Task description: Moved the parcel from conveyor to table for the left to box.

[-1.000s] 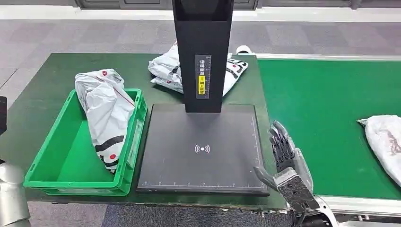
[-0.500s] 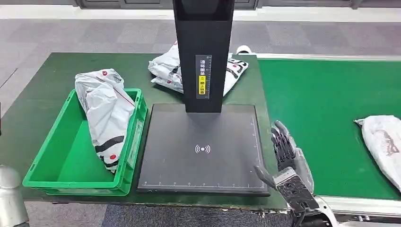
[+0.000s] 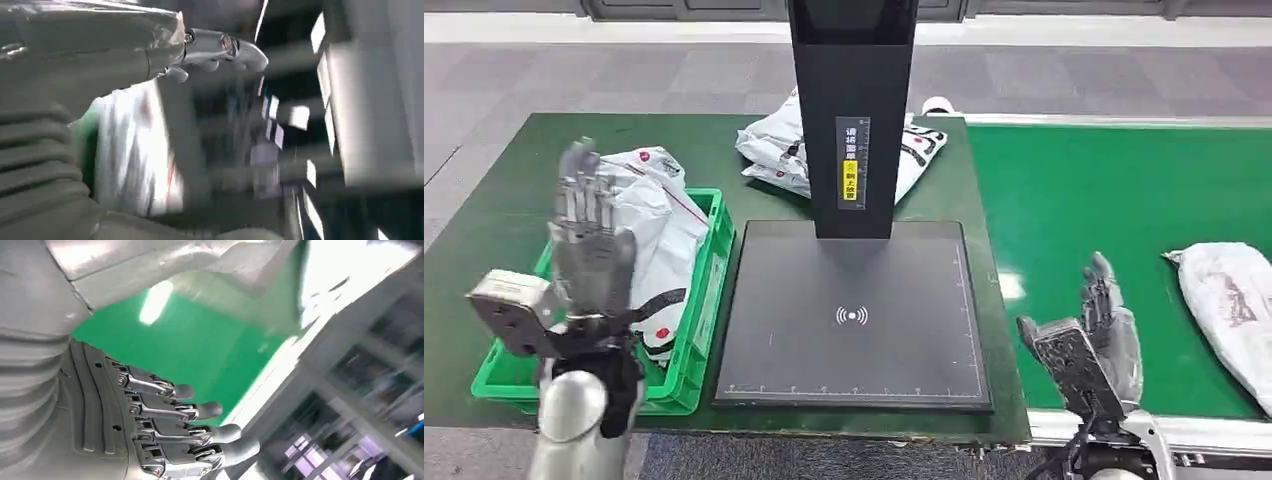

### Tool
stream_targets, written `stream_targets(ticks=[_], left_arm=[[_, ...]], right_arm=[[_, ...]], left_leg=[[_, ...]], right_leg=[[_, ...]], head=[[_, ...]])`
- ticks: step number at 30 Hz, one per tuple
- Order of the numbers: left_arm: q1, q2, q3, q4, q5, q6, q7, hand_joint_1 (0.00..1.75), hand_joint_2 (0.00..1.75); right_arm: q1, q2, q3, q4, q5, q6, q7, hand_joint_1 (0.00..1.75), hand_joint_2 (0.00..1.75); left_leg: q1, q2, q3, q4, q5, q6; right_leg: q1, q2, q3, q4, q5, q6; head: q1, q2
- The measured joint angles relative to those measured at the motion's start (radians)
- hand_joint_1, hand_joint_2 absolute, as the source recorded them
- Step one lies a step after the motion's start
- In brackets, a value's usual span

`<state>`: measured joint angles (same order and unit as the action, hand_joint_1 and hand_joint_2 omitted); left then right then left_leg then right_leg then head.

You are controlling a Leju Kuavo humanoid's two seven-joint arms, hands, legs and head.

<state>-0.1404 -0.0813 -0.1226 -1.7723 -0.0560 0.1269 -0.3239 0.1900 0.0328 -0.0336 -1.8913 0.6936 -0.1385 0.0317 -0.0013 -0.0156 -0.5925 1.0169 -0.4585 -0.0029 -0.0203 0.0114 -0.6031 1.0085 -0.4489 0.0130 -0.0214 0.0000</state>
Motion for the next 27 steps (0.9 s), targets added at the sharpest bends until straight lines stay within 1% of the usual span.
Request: stream_targets(ticks=[4,8,13,17,20,22,27], left_arm=[[0.048,-0.037,-0.104,0.048,0.025,-0.071,0.021,0.00,1.75],[0.079,-0.061,-0.154,0.099,0.047,-0.117,0.031,0.00,1.75],[0.094,-0.074,-0.182,0.144,0.054,-0.128,0.033,0.00,1.75],[0.095,-0.079,-0.186,0.159,0.055,-0.135,0.033,0.00,1.75],[0.095,-0.080,-0.189,0.169,0.060,-0.139,0.035,0.00,1.75],[0.096,-0.080,-0.189,0.176,0.064,-0.140,0.036,0.00,1.75],[0.099,-0.080,-0.189,0.195,0.073,-0.152,0.034,0.00,1.75]], right_arm=[[0.005,0.000,-0.072,0.010,0.102,-0.022,0.060,0.00,1.75],[-0.001,0.000,-0.170,0.051,0.210,0.005,0.109,0.00,1.75],[-0.020,-0.006,-0.279,0.122,0.247,0.028,0.111,0.00,1.75],[-0.022,-0.006,-0.304,0.142,0.255,0.028,0.108,0.00,1.75],[-0.031,-0.010,-0.315,0.158,0.298,0.050,0.140,0.00,1.75],[-0.046,-0.029,-0.320,0.191,0.337,0.068,0.164,0.00,1.75],[-0.135,-0.127,-0.331,0.375,0.400,0.095,0.209,0.00,1.75]], left_leg=[[0.000,0.000,0.000,0.000,-0.001,0.000],[0.000,0.000,0.000,0.000,-0.003,0.000],[0.000,0.000,0.000,0.000,-0.003,0.001],[0.000,0.000,0.000,0.000,-0.002,0.001],[0.001,0.000,0.000,0.000,-0.002,0.000],[0.000,0.000,0.000,0.000,-0.002,0.001],[0.000,0.000,0.000,0.000,-0.002,0.001]], right_leg=[[0.000,0.000,0.000,0.000,-0.002,0.001],[0.000,0.000,0.000,0.000,-0.002,0.001],[0.000,-0.001,0.000,0.000,-0.002,0.002],[0.000,-0.001,0.000,0.000,-0.002,0.002],[0.000,-0.001,0.000,0.000,-0.003,0.002],[0.000,0.000,0.000,0.000,-0.003,0.002],[-0.001,0.000,0.001,0.000,-0.002,0.003]], head=[[0.000,0.000],[0.000,0.000],[0.000,0.000],[0.000,0.000],[0.000,0.000],[0.000,0.000],[0.000,0.000]])
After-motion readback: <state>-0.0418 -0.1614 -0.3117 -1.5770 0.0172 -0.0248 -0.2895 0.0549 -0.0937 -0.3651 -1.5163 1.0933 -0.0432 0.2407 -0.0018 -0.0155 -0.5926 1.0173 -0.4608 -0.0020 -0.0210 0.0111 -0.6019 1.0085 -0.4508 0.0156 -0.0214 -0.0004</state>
